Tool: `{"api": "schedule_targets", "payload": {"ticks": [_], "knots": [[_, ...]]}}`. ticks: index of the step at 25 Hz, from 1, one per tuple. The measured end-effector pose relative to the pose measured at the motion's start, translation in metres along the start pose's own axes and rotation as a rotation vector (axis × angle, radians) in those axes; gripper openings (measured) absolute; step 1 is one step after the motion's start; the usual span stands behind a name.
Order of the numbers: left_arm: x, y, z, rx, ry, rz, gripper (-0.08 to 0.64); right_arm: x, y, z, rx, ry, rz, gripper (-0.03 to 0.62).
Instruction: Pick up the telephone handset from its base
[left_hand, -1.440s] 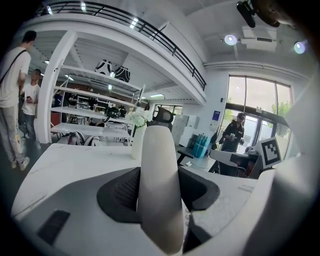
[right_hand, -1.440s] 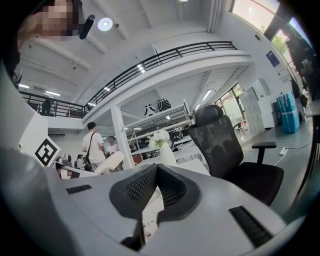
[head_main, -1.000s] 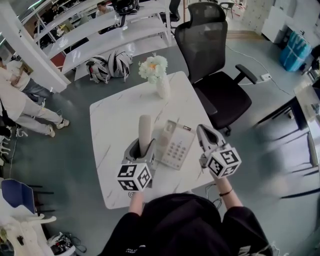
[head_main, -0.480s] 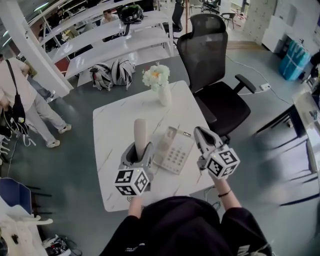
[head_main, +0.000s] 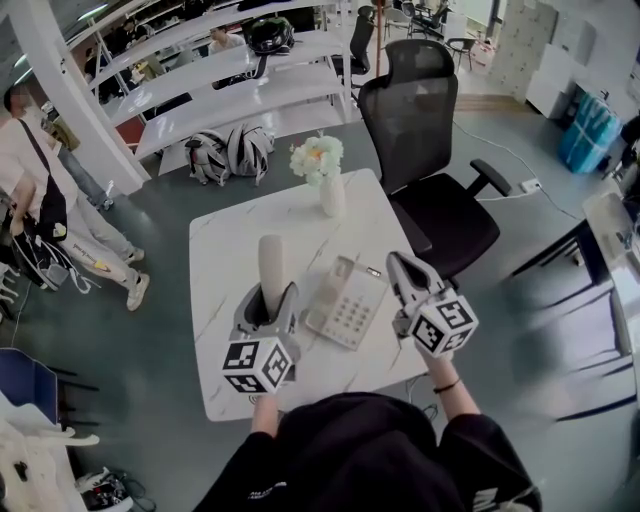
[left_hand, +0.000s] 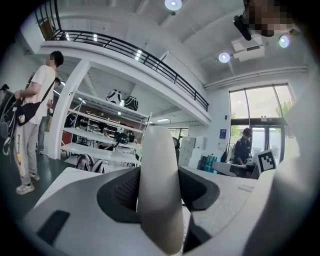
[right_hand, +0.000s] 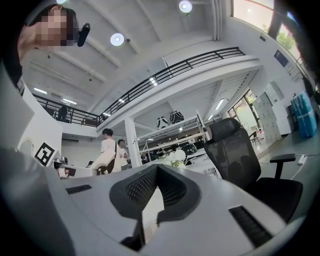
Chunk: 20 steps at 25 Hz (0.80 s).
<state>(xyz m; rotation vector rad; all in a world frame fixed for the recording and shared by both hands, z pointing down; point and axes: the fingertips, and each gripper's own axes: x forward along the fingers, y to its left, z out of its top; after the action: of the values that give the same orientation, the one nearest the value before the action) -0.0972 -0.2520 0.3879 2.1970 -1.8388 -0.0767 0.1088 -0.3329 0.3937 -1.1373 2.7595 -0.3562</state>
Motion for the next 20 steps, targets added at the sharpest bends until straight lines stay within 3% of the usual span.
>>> {"api": "schedule_targets", "payload": {"ticks": [20], "knots": [[-0.0065,0.0001,0.0001,0.004,-0.006,0.014,0.207,-0.0049,0.0022,-0.0023,-0.021,0.004,-0.004,-0.009]]}}
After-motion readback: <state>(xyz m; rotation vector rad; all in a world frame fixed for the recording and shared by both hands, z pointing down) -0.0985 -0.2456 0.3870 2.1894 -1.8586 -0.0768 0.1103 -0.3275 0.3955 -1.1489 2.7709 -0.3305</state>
